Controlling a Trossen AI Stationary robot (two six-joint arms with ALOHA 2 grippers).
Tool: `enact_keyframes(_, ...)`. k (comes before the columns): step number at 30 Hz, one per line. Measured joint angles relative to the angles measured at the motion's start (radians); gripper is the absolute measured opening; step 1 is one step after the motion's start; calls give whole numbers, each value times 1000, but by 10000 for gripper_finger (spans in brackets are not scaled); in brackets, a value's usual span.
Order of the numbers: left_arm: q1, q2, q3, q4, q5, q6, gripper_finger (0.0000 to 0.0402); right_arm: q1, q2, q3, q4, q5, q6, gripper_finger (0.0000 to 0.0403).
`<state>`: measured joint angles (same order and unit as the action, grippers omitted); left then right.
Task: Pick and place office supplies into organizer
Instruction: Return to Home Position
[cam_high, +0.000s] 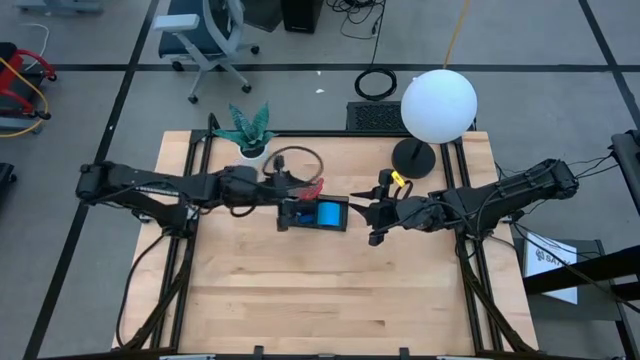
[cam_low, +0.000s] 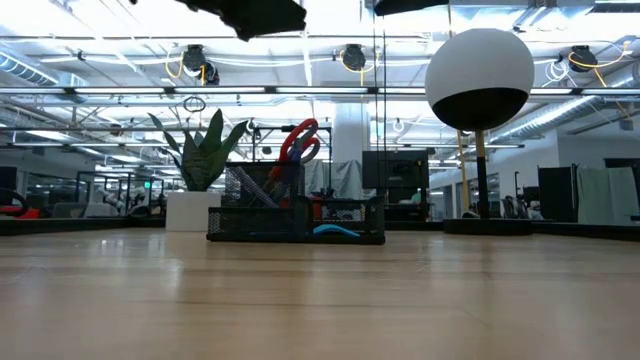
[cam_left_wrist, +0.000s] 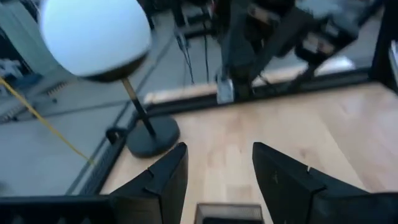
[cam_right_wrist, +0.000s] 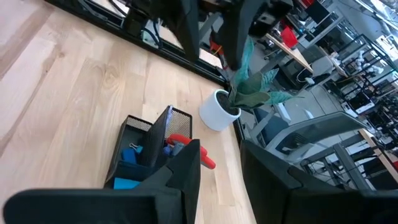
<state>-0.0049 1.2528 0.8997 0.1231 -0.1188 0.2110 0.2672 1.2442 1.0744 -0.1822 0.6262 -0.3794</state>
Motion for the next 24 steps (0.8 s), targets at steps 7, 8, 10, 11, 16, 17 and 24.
enact_keyframes(7,30,-183,-172,125,32,-19,188,3,0,0,92,0,68,105)
enact_keyframes(8,34,-211,-196,141,39,-28,189,3,0,1,106,0,70,105)
enact_keyframes(10,43,-274,-248,165,58,-41,188,3,0,1,117,0,72,105)
enact_keyframes(11,48,-303,-275,185,71,-42,189,3,0,1,121,0,75,105)
enact_keyframes(16,58,-429,-417,303,100,-70,188,3,0,2,145,0,108,105)
enact_keyframes(17,58,-449,-445,333,95,-84,189,3,0,2,155,0,114,105)
enact_keyframes(24,58,-540,-548,449,91,-115,189,3,-8,2,175,-3,137,105)
